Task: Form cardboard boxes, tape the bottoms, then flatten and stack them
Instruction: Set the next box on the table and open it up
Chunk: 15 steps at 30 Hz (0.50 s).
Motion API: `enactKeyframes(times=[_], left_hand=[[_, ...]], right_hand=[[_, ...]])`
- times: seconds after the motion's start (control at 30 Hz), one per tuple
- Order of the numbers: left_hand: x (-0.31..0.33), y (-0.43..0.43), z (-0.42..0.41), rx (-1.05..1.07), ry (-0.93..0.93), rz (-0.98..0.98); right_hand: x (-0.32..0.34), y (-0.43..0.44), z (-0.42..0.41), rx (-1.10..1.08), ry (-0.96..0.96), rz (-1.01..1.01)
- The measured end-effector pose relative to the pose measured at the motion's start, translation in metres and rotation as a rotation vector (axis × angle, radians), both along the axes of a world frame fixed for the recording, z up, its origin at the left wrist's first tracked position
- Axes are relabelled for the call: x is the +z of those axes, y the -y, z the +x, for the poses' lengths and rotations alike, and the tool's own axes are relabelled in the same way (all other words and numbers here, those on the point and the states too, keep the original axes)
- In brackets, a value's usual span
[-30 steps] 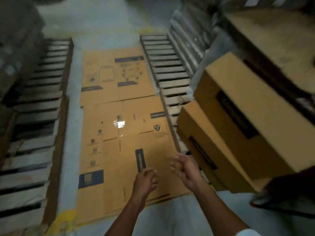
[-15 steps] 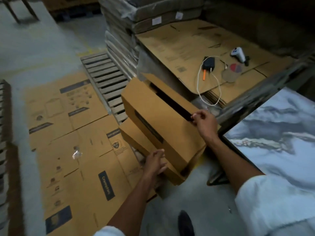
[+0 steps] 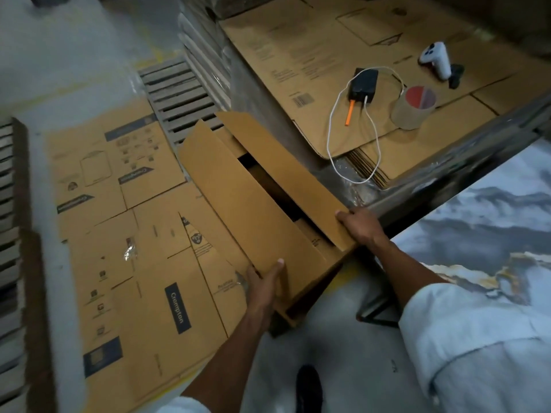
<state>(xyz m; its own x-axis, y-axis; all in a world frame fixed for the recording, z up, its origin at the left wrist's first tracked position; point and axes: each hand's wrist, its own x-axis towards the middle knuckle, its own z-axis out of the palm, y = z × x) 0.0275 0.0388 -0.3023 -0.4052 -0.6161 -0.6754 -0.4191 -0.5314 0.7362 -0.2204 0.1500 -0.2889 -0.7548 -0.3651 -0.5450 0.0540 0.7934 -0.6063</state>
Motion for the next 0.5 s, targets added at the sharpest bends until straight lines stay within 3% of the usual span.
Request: enactKeyframes(times=[0.23,0.37,0.5], left_hand=[[0.055,0.043,0.038,0.124,-0.003,-0.209],[0.095,0.077,0.059,0.118,-0.105,-0.199],[0.129,0.092,0.088,0.09,-0.167,-0.203]], right_hand=[[0.047,0.01,0.042,0.004,0.036,-0.259],[0.073,0.017,0.095,-0.123,0.042,-0.421],[0.121,0.026,0.126,-0.111,-0.04,-0.48]])
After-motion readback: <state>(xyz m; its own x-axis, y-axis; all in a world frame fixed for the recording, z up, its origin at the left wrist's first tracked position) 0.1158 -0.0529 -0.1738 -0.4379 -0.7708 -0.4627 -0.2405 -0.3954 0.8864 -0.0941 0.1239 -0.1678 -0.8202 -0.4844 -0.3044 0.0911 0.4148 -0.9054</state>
